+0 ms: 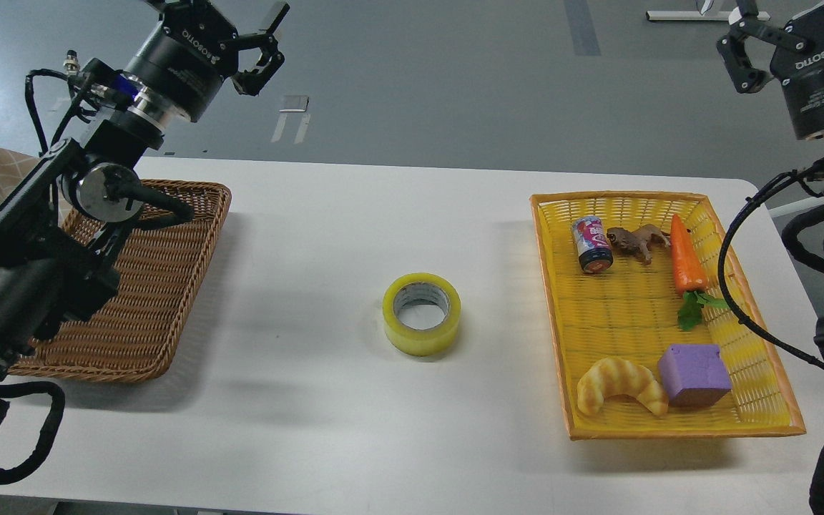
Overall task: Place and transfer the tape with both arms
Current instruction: 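Swing the left gripper over to the tape roll on the table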
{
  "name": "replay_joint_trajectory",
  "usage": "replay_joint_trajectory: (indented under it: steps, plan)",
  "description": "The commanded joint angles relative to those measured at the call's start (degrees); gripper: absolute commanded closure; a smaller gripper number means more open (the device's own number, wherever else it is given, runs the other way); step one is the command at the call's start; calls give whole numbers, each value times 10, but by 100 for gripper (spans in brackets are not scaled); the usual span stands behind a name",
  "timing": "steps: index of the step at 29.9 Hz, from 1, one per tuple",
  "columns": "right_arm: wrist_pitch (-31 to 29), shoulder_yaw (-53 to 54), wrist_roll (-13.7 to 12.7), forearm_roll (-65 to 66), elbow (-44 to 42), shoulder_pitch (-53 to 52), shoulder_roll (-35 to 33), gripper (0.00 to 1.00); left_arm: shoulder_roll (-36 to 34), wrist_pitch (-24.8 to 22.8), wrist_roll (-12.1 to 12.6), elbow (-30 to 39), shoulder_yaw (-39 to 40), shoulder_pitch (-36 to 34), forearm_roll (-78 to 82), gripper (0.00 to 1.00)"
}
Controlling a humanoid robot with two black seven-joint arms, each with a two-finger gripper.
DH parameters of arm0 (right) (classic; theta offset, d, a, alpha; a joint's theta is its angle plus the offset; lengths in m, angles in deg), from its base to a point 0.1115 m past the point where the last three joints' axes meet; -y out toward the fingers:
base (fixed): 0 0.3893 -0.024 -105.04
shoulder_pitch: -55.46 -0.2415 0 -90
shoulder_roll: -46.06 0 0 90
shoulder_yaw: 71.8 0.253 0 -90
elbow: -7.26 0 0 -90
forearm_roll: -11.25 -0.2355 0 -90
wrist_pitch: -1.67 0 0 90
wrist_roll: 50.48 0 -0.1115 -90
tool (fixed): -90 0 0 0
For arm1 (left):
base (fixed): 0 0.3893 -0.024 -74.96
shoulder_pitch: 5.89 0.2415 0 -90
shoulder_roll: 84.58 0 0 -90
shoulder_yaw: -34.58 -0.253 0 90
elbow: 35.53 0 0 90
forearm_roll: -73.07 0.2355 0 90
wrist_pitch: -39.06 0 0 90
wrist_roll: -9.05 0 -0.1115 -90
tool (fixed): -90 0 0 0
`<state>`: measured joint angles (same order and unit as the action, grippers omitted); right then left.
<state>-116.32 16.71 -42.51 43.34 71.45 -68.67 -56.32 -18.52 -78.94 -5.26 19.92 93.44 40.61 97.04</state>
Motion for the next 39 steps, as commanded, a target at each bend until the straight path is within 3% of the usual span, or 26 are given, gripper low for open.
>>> replay_joint_trajectory:
  steps: [1, 7, 12, 19, 26, 35, 39]
  plan:
    - [0, -1, -1, 0, -5, -1, 16, 0, -1, 0, 1, 4, -1, 0, 71, 2]
    - [0, -5, -1, -2, -13, -1, 25, 0, -1, 0, 1, 9, -1, 0, 190, 2]
    - [0, -14, -8, -8, -41, 0, 37, 0, -22, 0, 1, 82, -1, 9, 342, 2]
    - [0, -14, -7, -8, -55, 18, 38, 0, -45, 0, 5, 166, -7, 17, 431, 2]
    - [0, -11, -3, -9, -54, 44, 37, 0, -83, 10, 5, 227, -88, 19, 531, 2]
    - [0, -4, -1, -14, -54, 56, 34, 0, -83, 14, 9, 236, -147, 16, 670, 2]
    - [0, -4, -1, -20, -54, 56, 34, 0, -82, 11, 37, 243, -175, 13, 751, 2]
